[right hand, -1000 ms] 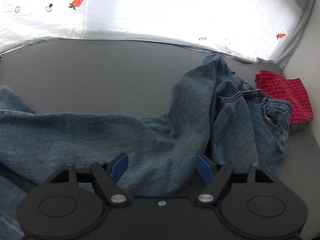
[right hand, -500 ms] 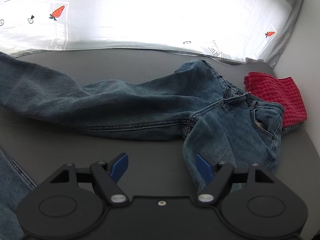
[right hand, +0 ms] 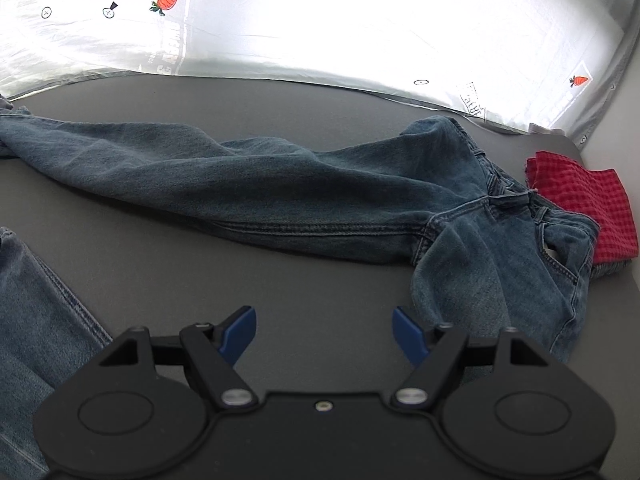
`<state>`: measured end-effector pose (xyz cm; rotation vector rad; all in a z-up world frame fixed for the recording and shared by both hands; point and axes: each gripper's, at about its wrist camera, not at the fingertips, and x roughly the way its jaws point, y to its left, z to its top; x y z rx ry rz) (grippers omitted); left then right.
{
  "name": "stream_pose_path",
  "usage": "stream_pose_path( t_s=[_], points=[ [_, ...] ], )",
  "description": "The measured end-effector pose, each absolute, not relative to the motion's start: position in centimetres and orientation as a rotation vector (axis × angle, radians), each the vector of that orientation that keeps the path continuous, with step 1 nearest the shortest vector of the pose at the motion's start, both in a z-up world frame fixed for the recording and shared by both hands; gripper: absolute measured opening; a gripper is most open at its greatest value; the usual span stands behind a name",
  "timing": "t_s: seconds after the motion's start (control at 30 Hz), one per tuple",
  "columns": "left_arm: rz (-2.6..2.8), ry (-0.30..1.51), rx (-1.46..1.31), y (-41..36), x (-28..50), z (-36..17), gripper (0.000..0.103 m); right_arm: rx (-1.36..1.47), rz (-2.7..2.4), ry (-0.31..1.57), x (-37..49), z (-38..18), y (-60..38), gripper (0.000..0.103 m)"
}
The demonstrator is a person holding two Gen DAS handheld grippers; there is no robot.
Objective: Fold clothes
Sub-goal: 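Grasp a jeans leg hem with the left gripper and pull it straight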
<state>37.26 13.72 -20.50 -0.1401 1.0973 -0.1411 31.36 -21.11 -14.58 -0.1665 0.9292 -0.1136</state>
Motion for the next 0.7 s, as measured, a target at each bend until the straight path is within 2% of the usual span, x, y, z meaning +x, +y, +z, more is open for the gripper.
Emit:
stream_pose_path(
  t_s=[0.07,0.1,0.13,0.17,0.2,0.3,0.53,0.7],
  points=[
    [-0.11,1.058,-0.058,12.4,36.4,-21.1,0.076,-0.18,-0.111,0.912,30.4,-14.1,-20.9,0.076],
    [-0.092,1.033,-0.017,11.8,36.0,-21.3,0.052,-0.185,-0.116,0.902,29.8,-13.9,-21.0,0.076],
    [-0.07,1.018,0.006,11.5,35.8,-21.2,0.031,-0.186,-0.133,0.893,29.1,-13.6,-21.2,0.076],
    [-0.046,1.009,0.02,11.3,35.6,-20.9,0.018,-0.187,-0.15,0.884,28.4,-13.3,-21.4,0.076],
    [-0.024,0.996,0.004,11.5,35.3,-20.4,0.01,-0.186,-0.168,0.875,27.7,-13.1,-21.7,0.076],
    [0.092,0.932,-0.07,13.2,33.5,-18.0,0.008,-0.141,-0.236,0.861,25.5,-12.4,-23.2,0.076],
    [0.458,0.716,-0.025,19.9,26.2,-9.3,0.008,-0.1,-0.352,0.847,22.0,-11.4,-24.4,0.076],
    [0.618,0.792,-0.12,27.0,25.3,-10.6,0.009,-0.142,-0.294,0.869,21.1,-12.1,-22.7,0.076]
  ],
)
